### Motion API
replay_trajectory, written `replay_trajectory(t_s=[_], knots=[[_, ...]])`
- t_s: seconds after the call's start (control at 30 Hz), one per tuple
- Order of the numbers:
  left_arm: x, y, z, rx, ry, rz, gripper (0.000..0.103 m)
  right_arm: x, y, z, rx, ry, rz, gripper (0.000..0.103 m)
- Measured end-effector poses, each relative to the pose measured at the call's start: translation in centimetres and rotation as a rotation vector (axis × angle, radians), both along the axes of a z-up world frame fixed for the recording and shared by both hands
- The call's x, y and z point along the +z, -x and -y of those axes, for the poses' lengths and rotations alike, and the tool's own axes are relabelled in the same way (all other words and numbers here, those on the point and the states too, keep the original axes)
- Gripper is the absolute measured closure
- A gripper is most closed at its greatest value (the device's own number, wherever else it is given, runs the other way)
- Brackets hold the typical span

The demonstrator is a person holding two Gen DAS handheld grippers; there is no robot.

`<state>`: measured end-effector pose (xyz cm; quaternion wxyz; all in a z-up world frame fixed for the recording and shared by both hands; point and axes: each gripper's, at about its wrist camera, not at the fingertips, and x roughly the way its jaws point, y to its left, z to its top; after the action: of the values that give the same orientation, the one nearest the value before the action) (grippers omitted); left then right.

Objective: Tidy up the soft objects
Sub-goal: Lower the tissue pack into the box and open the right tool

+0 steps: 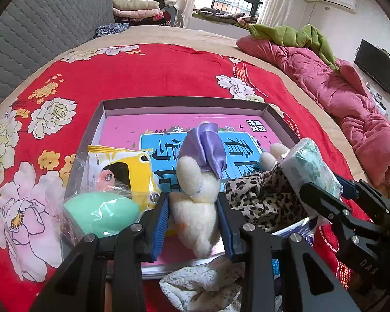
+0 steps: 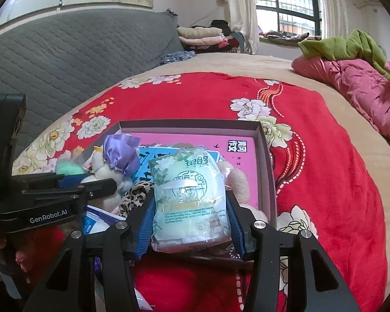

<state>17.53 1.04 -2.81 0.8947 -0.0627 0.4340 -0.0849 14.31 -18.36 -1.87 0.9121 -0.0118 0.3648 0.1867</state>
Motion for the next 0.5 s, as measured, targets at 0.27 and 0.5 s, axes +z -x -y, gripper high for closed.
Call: replay_trajectory(t_s=[0.27, 0.5], knots=[[0.0, 0.0, 0.0, -0.002, 0.004, -0.002, 0.067, 0.6, 0.2, 0.2, -0.001, -0.019, 0.021, 0.041], [-0.1, 0.0, -0.1, -0.002, 0.018, -0.005, 0.066, 1.5, 0.4, 0.9, -0.025, -0.042, 0.055, 0.036]])
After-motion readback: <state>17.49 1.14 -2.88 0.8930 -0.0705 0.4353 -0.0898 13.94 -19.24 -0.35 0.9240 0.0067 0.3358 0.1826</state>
